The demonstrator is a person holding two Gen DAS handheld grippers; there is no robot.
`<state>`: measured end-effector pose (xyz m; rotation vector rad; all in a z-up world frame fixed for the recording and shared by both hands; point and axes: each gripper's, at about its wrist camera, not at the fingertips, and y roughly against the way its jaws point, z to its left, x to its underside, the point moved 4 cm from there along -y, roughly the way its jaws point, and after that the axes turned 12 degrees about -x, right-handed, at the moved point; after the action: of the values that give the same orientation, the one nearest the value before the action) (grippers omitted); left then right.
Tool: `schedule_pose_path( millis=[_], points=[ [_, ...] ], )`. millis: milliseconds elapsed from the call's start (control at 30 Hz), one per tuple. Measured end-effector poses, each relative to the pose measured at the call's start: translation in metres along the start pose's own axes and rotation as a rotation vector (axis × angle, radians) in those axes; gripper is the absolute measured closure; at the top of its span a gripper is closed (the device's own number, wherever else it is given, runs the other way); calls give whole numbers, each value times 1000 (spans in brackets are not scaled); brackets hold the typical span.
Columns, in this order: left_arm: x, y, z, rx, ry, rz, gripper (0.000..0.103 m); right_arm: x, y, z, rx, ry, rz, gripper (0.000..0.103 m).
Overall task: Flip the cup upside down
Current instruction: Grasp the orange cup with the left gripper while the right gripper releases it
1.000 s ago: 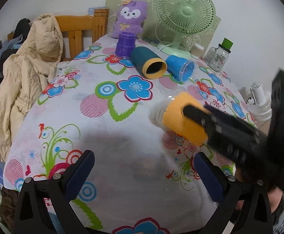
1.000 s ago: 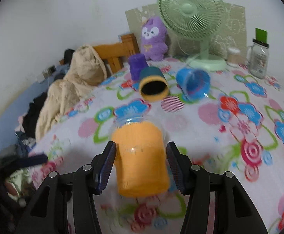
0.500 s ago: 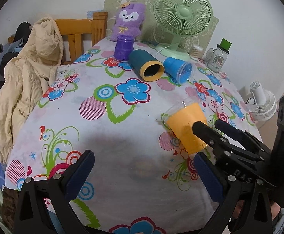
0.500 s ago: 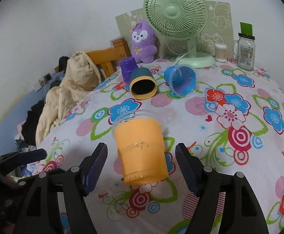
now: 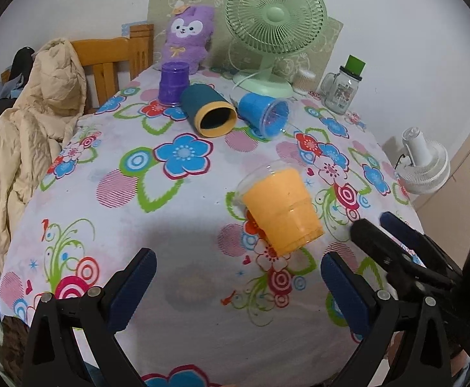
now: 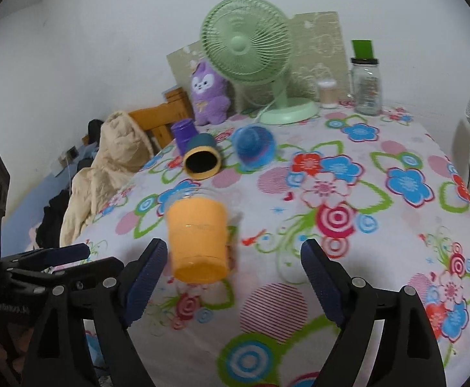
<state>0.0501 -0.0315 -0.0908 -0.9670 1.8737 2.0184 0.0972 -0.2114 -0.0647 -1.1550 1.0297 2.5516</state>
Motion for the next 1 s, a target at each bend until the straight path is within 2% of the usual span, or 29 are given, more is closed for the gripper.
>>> schedule_pose_path(
  millis=[267, 533, 733, 933, 1000],
  points=[
    [-10, -5, -29, 4, -34, 3, 0, 8, 19, -33, 39, -56, -9, 16],
    [-19, -23, -50, 0, -48, 18, 0, 15, 34, -43, 51, -41, -12, 16],
    [-19, -45, -56, -13, -39, 59, 0, 18, 36, -43, 35, -33, -3, 16],
    [-16, -69, -51, -78, -9, 129, 4, 21, 39, -40, 27, -5, 0, 16],
    [-16, -72, -50, -62, 8, 138, 4, 22, 40, -43, 33, -8, -2, 16]
  ],
)
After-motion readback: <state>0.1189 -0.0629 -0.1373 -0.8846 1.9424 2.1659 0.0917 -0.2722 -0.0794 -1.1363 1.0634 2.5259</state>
